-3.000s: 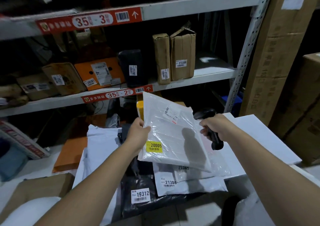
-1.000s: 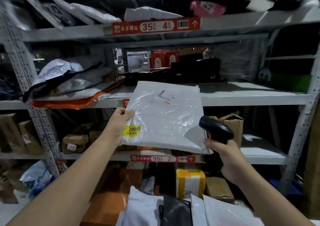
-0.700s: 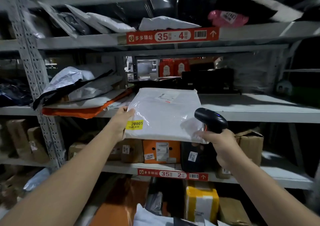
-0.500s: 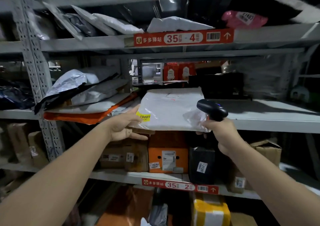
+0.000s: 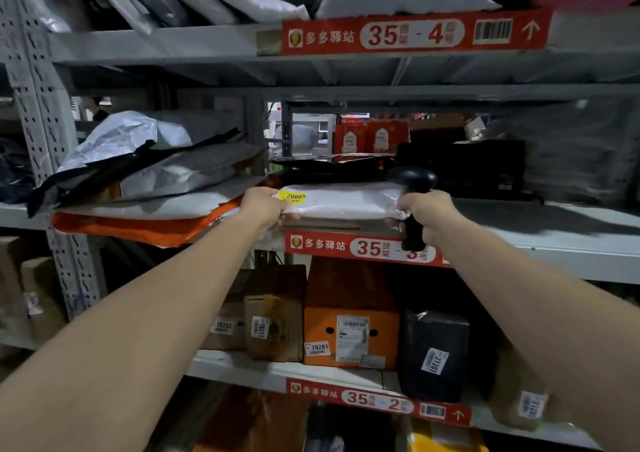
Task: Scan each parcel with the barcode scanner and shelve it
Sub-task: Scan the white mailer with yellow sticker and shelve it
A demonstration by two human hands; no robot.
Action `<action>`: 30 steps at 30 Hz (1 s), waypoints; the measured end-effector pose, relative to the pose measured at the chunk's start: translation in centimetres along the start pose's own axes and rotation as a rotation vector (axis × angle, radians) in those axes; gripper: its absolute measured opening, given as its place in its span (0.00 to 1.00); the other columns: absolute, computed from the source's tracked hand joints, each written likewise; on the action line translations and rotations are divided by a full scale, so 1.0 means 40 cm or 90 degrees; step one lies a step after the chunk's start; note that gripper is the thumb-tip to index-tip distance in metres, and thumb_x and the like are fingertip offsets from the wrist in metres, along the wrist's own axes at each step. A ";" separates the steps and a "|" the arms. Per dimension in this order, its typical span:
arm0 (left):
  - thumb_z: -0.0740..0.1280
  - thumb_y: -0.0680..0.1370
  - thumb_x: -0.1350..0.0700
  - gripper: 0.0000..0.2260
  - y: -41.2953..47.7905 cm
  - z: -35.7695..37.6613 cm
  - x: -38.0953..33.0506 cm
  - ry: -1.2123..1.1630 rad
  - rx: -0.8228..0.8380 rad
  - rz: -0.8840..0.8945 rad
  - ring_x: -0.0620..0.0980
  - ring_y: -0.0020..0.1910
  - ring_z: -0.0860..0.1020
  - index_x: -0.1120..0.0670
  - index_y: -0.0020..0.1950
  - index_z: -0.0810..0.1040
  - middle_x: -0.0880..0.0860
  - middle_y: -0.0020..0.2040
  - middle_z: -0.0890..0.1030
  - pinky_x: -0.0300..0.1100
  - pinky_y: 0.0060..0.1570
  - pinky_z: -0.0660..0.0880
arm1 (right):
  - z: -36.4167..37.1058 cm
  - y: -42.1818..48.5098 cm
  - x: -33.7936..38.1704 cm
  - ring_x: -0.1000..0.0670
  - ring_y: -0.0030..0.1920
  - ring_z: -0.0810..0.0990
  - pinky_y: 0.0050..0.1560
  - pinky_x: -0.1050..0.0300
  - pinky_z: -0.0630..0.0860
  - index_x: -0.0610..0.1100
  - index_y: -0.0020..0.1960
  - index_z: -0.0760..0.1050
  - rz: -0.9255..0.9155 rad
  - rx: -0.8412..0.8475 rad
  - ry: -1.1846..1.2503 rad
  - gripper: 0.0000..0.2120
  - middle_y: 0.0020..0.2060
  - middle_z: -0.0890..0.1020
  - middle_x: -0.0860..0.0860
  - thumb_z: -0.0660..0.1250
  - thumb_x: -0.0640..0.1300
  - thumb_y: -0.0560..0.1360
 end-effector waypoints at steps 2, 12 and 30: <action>0.68 0.82 0.66 0.09 0.024 0.011 0.009 0.029 -0.013 -0.007 0.52 0.34 0.86 0.59 0.62 0.76 0.63 0.47 0.86 0.38 0.25 0.71 | 0.008 0.027 -0.002 0.41 0.32 0.87 0.24 0.59 0.74 0.32 0.58 0.74 0.037 -0.013 -0.034 0.09 0.51 0.82 0.33 0.67 0.30 0.78; 0.62 0.87 0.55 0.18 -0.040 -0.038 0.052 0.054 -0.013 0.001 0.48 0.34 0.86 0.55 0.77 0.70 0.61 0.59 0.83 0.37 0.24 0.76 | -0.073 -0.027 -0.007 0.42 0.24 0.84 0.24 0.57 0.77 0.30 0.57 0.76 0.055 -0.010 -0.161 0.10 0.45 0.80 0.36 0.71 0.30 0.76; 0.64 0.86 0.57 0.14 -0.496 0.009 0.113 0.018 0.021 -0.074 0.50 0.44 0.88 0.52 0.71 0.76 0.52 0.58 0.83 0.43 0.37 0.82 | -0.374 -0.443 -0.160 0.49 0.30 0.80 0.35 0.52 0.78 0.35 0.56 0.80 0.050 0.004 -0.008 0.09 0.38 0.85 0.42 0.74 0.37 0.78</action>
Point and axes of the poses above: each hand's wrist, its own y-axis towards the middle knuckle, its own z-axis out of the palm, x = y × z, the point moved 3 cm from there along y, towards the middle knuckle
